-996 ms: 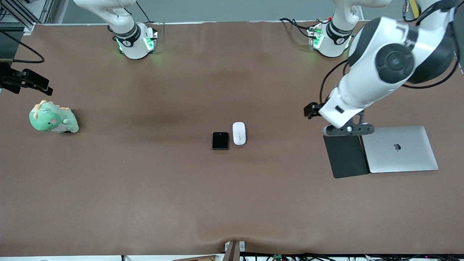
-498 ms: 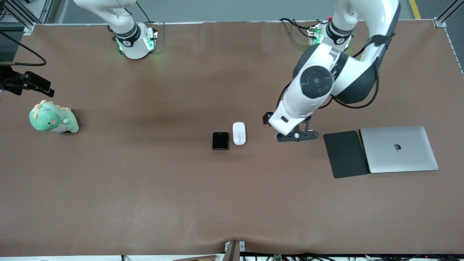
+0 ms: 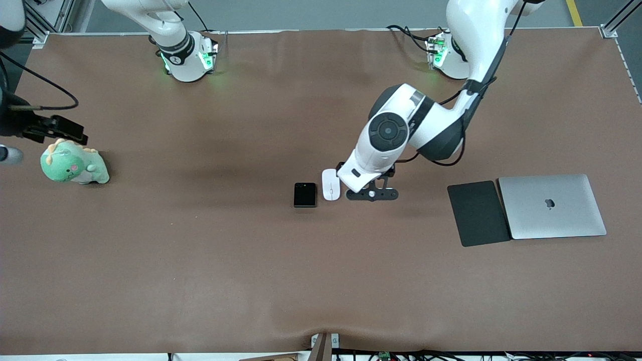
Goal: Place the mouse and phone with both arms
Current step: 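Move the left gripper to the white mouse while the right gripper approaches the phone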
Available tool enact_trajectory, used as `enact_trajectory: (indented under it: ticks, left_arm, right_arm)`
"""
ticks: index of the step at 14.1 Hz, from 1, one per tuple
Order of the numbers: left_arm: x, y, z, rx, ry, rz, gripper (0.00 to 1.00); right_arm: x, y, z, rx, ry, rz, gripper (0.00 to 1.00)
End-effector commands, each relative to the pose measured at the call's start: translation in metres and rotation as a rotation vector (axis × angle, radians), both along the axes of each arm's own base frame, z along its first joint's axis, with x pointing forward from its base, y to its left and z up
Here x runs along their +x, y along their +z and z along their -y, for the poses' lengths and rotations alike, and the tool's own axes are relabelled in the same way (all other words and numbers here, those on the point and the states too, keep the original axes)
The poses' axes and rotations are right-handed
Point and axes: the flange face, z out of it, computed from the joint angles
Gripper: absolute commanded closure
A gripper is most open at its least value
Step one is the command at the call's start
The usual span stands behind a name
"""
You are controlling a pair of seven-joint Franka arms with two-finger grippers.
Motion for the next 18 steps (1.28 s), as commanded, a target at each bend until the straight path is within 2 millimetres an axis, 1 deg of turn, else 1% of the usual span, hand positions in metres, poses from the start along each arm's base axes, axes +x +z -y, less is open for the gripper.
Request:
enact_trajectory:
  ticks: [1, 3, 7, 9, 11, 13, 14, 15, 18]
  left_arm:
    - [-0.001, -0.015, 0.018, -0.004, 0.007, 0.015, 0.00]
    - [-0.005, -0.027, 0.029, -0.011, -0.006, 0.032, 0.00]
    - [-0.013, -0.058, 0.047, -0.020, 0.024, 0.038, 0.00]
    - [-0.023, -0.070, 0.061, -0.016, 0.011, 0.048, 0.00]
    - [-0.025, -0.085, 0.064, -0.004, 0.020, 0.058, 0.00]
    - [-0.031, -0.098, 0.074, -0.009, 0.021, 0.071, 0.00]
    - [-0.034, -0.104, 0.077, -0.010, 0.031, 0.070, 0.00]
    - [-0.033, -0.112, 0.077, -0.011, 0.040, 0.073, 0.00]
    - [-0.032, -0.128, 0.077, -0.013, 0.036, 0.083, 0.00]
  right_arm:
    - [0.016, -0.011, -0.018, 0.000, 0.018, 0.010, 0.00]
    - [0.021, -0.020, -0.028, -0.005, -0.017, 0.006, 0.00]
    - [0.033, -0.038, -0.059, -0.032, -0.118, -0.013, 0.00]
    - [0.041, -0.047, -0.070, -0.043, -0.155, -0.021, 0.00]
    - [0.046, -0.055, -0.081, -0.052, -0.174, -0.028, 0.00]
    - [0.050, -0.064, -0.092, -0.059, -0.193, -0.028, 0.00]
    - [0.053, -0.070, -0.100, -0.063, -0.214, -0.022, 0.00]
    - [0.057, -0.077, -0.114, -0.067, -0.234, -0.010, 0.00]
    - [0.066, -0.096, -0.135, -0.069, -0.259, 0.016, 0.00]
